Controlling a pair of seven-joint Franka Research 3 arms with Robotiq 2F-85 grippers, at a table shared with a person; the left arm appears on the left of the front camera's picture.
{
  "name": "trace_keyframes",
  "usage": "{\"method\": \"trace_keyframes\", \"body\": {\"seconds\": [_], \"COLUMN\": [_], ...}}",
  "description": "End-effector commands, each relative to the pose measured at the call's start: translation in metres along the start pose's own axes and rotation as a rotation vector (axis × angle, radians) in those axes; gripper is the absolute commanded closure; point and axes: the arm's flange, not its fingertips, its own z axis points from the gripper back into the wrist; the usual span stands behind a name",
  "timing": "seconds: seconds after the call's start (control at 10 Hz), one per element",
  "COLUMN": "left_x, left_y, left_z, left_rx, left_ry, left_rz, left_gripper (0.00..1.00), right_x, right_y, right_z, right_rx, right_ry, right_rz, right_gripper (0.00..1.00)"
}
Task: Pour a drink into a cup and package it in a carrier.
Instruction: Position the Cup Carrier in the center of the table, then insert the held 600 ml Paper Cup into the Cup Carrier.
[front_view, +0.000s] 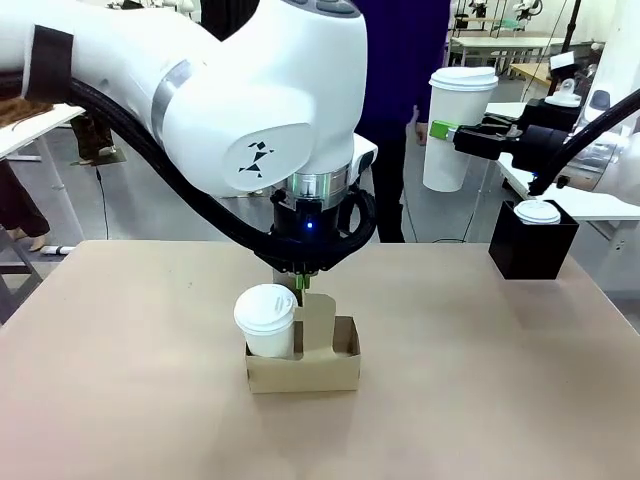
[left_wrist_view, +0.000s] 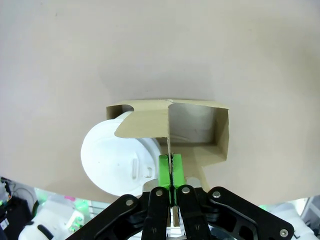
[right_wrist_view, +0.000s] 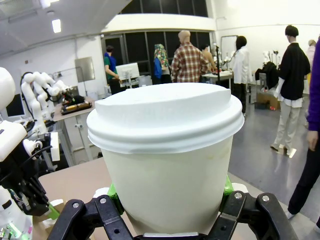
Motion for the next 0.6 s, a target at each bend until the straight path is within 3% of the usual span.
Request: {"method": "trace_keyframes", "body": {"seconds": [0.0,0.5], "left_x": [-0.0015,-0.0015], "left_y": [0.002,0.002], "left_z": [0.0078,0.0078], "left_rx": [-0.004,-0.004], "left_ry": [-0.017,-0.017], "left_rz": [0.001,0.001], "left_gripper": [0.98,0.98], "right_x": [0.0065,0.0065], "right_y": [-0.0012,-0.0012], "right_z": [-0.0043,-0.0043], "right_rx": [0.006,0.006], "right_ry": [-0.019,-0.019], "right_rz": [-0.001,-0.001], "right_gripper": [0.2,0.2]}}
